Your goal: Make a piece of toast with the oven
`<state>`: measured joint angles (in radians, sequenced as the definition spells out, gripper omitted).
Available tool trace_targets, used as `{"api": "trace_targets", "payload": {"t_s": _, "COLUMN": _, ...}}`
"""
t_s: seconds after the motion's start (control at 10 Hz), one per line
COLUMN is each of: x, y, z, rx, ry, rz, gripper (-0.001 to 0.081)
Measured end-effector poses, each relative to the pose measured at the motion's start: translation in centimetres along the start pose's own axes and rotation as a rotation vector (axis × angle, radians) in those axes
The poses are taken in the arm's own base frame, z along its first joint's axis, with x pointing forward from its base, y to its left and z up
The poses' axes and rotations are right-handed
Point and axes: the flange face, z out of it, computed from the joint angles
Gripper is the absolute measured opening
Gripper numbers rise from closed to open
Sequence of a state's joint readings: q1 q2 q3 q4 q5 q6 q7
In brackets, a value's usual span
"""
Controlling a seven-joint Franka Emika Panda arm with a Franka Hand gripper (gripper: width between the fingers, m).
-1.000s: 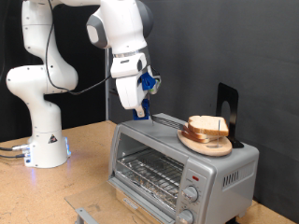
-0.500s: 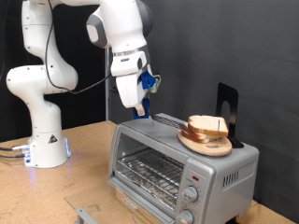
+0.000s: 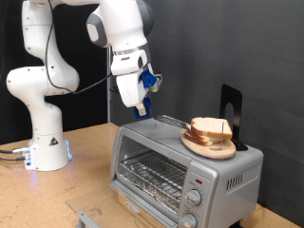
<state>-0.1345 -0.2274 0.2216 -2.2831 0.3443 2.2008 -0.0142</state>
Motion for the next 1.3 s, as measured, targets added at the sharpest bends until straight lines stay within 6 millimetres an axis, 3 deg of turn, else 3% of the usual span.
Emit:
{"api": "trace_targets", "payload": {"t_s": 0.5, "x": 0.0, "y": -0.1, "z": 0.1, "rx": -0.003, "ry": -0.002, "rz": 0.018, "gripper": 0.0475}}
{"api": "trace_targets", "payload": {"t_s": 1.3, "x": 1.7, "y": -1.5, "z": 1.0, "rx": -0.003, "ry": -0.006, "rz": 0.024, "gripper": 0.0475}}
